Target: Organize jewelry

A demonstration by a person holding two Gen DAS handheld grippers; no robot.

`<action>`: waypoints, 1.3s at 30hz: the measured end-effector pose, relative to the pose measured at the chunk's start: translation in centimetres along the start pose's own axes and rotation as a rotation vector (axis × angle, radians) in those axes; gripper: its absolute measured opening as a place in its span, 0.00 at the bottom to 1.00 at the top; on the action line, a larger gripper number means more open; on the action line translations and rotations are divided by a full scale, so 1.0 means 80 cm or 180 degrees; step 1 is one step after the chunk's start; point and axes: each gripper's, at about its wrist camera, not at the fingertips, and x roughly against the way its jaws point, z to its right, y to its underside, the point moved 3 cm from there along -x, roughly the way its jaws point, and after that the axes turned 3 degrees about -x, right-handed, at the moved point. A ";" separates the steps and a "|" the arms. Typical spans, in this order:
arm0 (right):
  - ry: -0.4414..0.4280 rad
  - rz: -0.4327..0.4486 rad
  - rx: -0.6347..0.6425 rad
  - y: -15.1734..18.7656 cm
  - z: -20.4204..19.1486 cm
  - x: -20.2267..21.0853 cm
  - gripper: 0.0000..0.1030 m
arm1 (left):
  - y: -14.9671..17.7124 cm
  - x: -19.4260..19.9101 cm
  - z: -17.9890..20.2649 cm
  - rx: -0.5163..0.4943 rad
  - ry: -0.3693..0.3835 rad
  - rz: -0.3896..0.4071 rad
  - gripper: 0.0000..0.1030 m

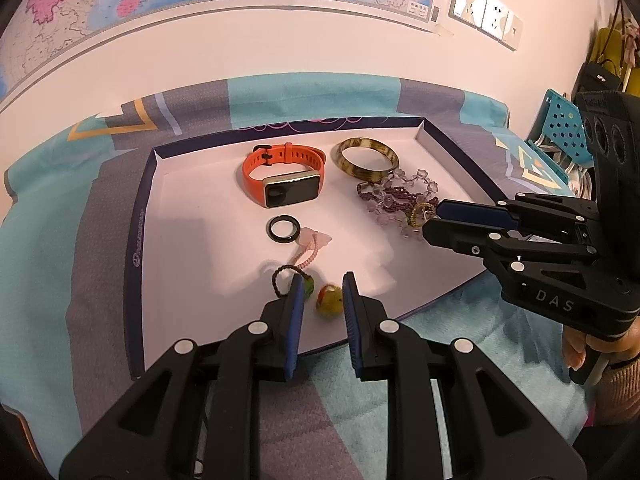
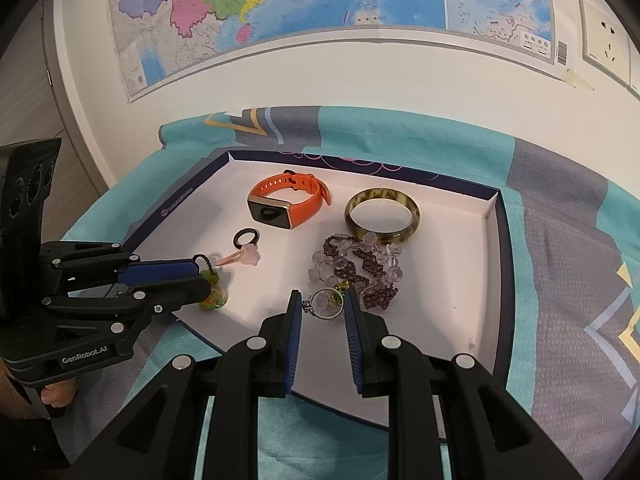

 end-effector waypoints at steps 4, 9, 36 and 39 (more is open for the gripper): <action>0.0009 -0.0018 0.0003 -0.001 0.000 -0.004 0.19 | 0.000 -0.003 0.001 -0.0007 -0.0010 -0.0011 0.19; 0.0028 -0.0042 0.0010 -0.001 0.000 -0.009 0.19 | -0.002 -0.005 0.000 0.0002 -0.0026 -0.0020 0.19; 0.0148 0.0248 -0.0100 0.018 -0.003 0.035 0.65 | 0.019 0.063 0.002 -0.0036 -0.0406 0.0443 0.94; 0.0207 0.0315 -0.0104 0.024 -0.007 0.044 0.82 | 0.026 0.070 -0.001 0.0019 -0.0437 0.0453 0.94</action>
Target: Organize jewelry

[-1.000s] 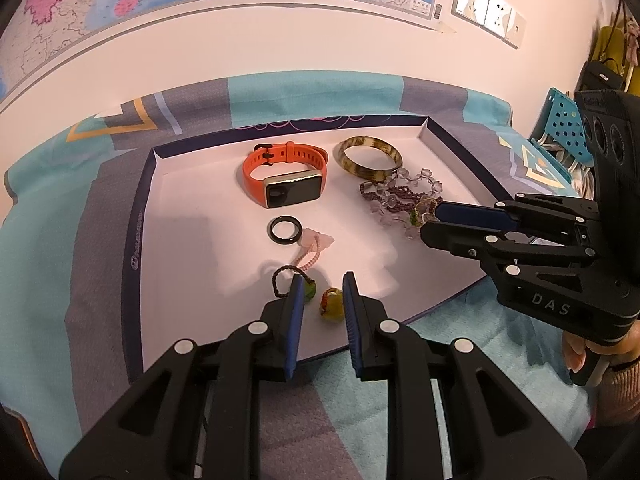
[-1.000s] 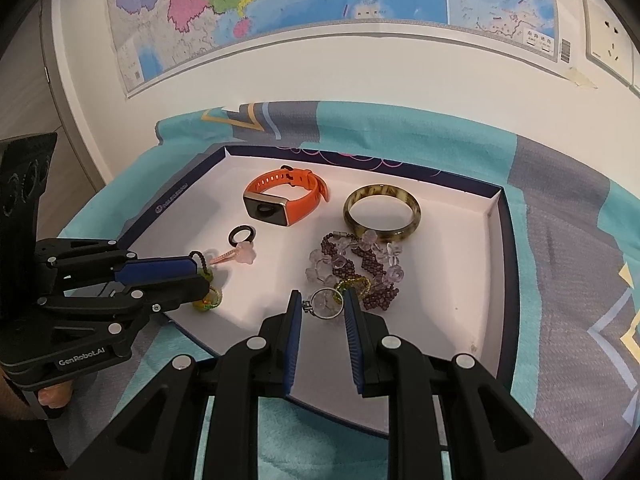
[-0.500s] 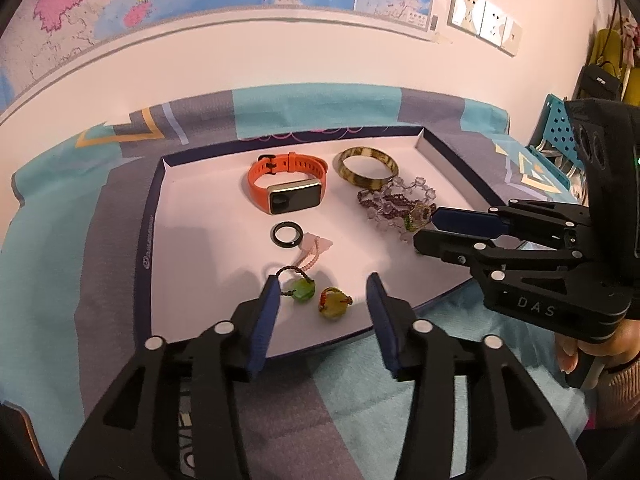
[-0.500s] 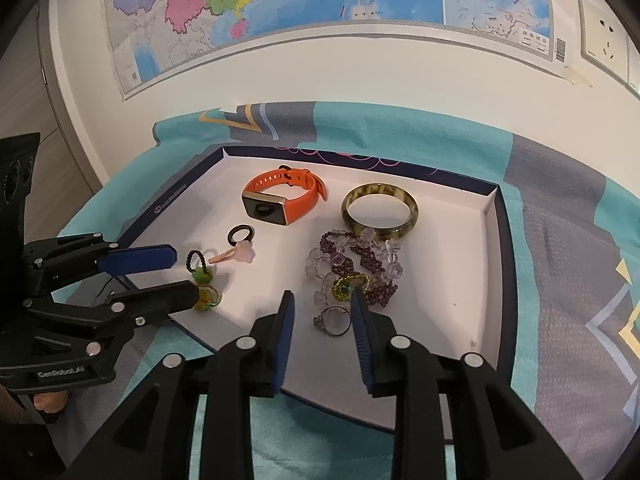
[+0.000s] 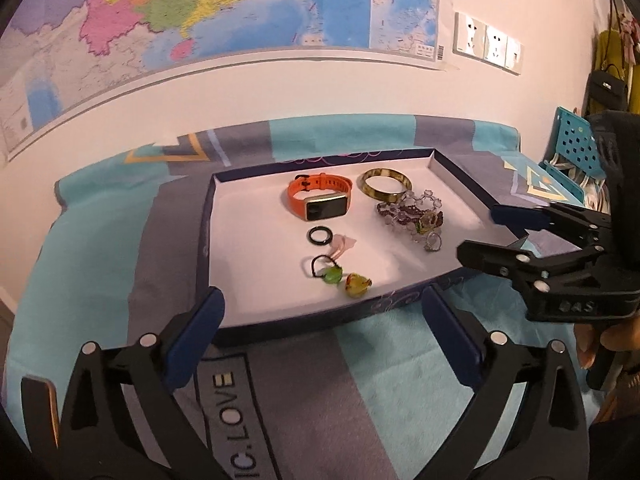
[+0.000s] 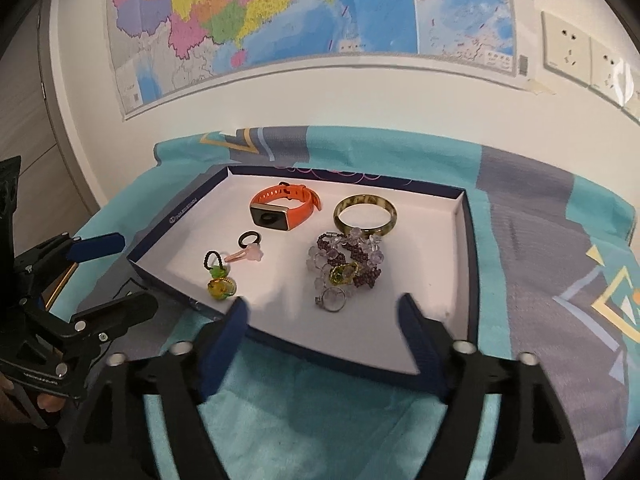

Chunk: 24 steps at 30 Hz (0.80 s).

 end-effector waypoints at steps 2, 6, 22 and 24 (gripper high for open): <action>0.0075 0.0067 0.0007 0.004 -0.003 0.007 0.85 | 0.005 0.004 -0.002 0.0045 -0.0025 0.0010 0.94; 0.0126 0.0093 0.0026 0.015 -0.008 0.017 0.90 | 0.011 0.010 -0.005 0.0098 -0.0075 0.0010 0.94; 0.0133 0.0069 -0.0019 0.041 -0.025 0.035 0.93 | 0.028 0.024 -0.008 0.0199 -0.0254 -0.0045 0.94; 0.0122 0.0052 -0.0011 0.042 -0.027 0.034 0.93 | 0.029 0.026 -0.009 0.0210 -0.0278 -0.0046 0.94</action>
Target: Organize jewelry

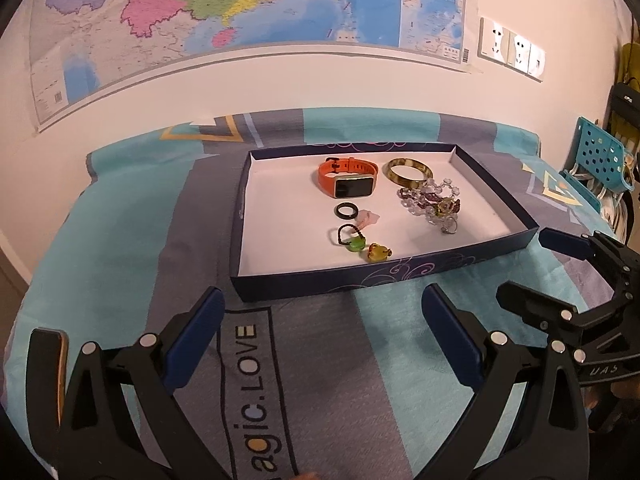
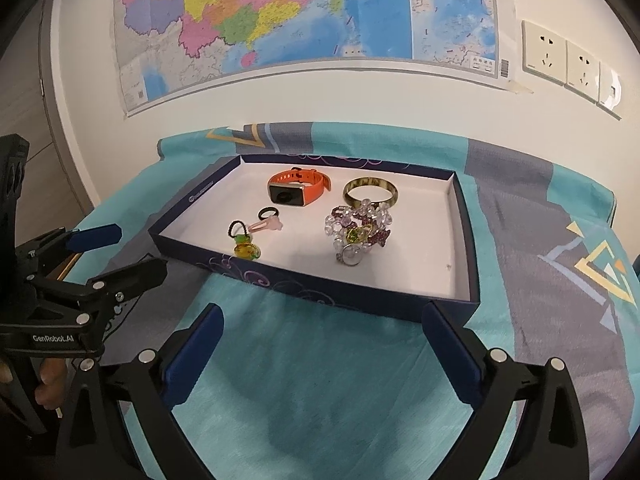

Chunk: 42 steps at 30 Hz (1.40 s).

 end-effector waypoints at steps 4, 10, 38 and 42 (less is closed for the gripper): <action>0.0002 -0.0015 0.0033 0.003 -0.005 0.001 0.93 | 0.001 0.002 -0.001 -0.0012 -0.0056 0.0008 0.94; 0.0007 -0.0001 0.0017 0.004 -0.006 0.005 0.93 | 0.004 0.004 -0.003 0.0014 -0.0079 -0.0010 0.94; -0.0029 -0.0033 -0.0003 0.005 -0.008 0.006 0.93 | 0.007 0.008 -0.003 0.0018 -0.0095 -0.0020 0.94; -0.0032 -0.0036 -0.0009 0.005 -0.008 0.006 0.93 | 0.007 0.008 -0.002 0.0010 -0.0090 -0.0015 0.94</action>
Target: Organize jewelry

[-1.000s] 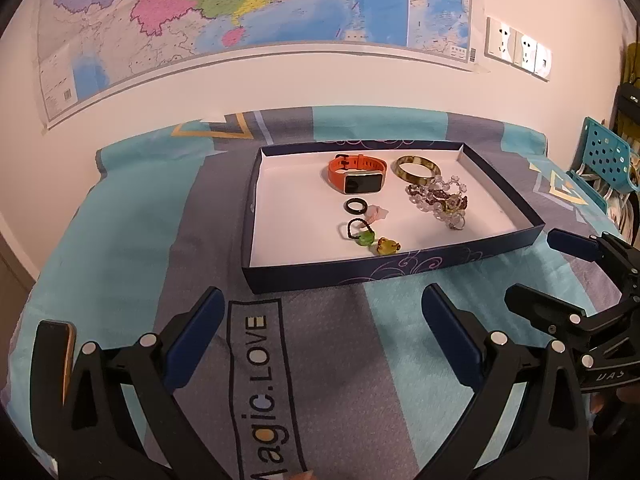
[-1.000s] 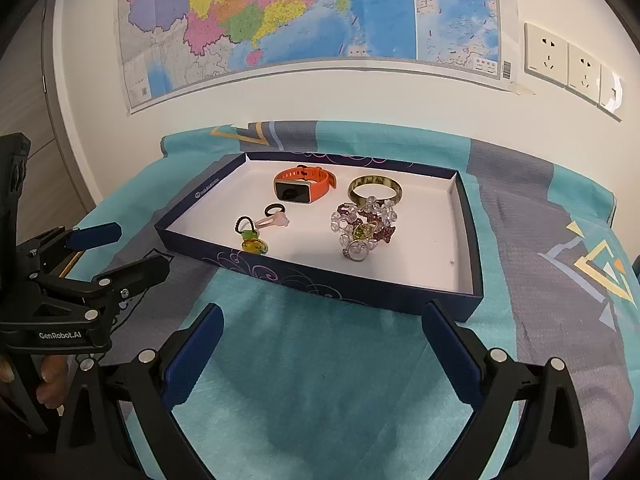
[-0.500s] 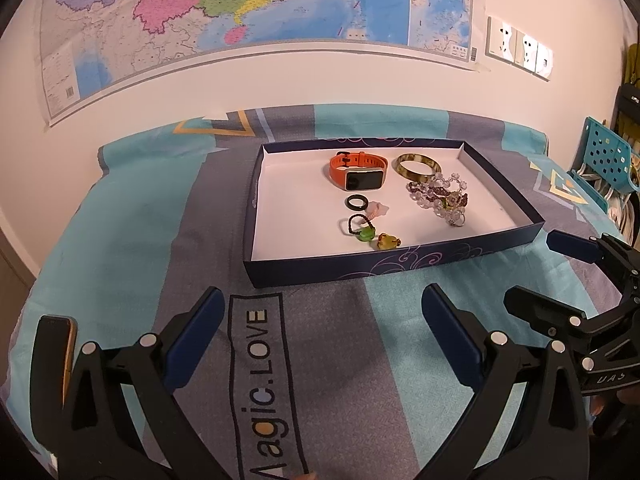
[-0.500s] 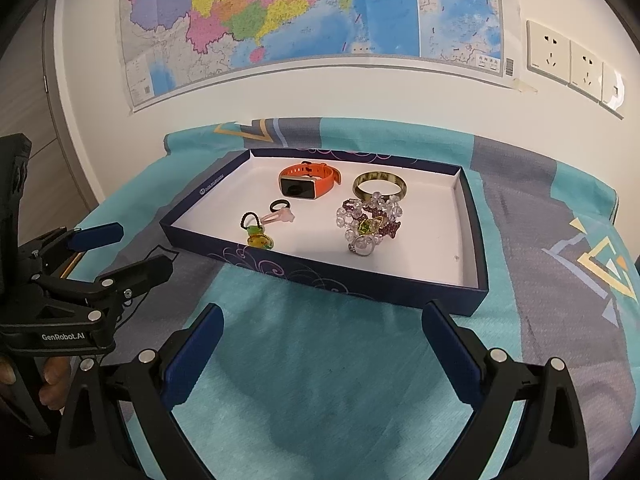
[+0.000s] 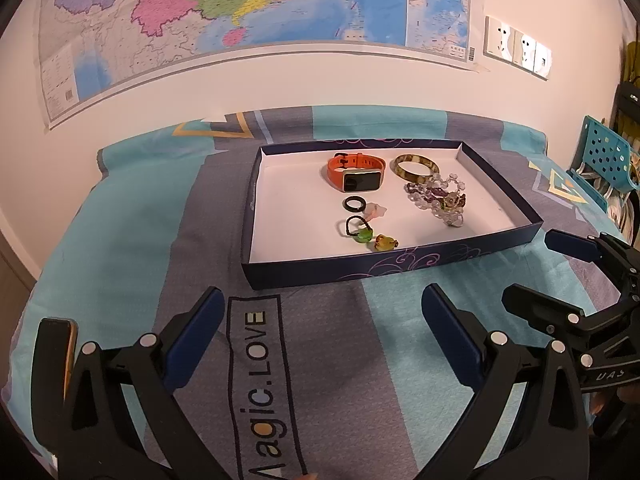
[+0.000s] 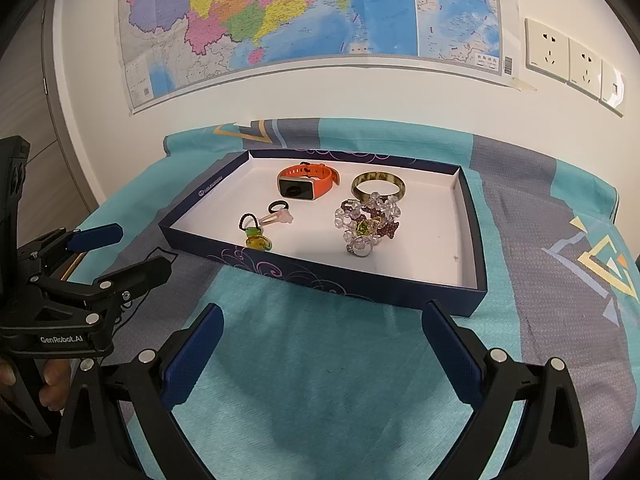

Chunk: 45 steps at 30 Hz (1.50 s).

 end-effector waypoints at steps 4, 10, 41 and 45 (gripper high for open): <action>0.0001 -0.0001 -0.0005 0.000 0.001 0.000 0.93 | 0.000 -0.001 0.002 -0.0007 -0.0001 -0.0003 0.94; 0.0001 0.0001 -0.0013 0.001 0.002 0.000 0.93 | 0.000 -0.001 0.002 -0.0004 0.0002 -0.0004 0.94; 0.0003 -0.0021 -0.0041 0.004 0.005 -0.003 0.93 | 0.004 -0.005 0.004 -0.0004 0.0013 -0.0048 0.94; 0.0005 -0.0022 -0.0041 0.004 0.005 -0.003 0.93 | 0.004 -0.006 0.004 -0.0001 0.0015 -0.0056 0.94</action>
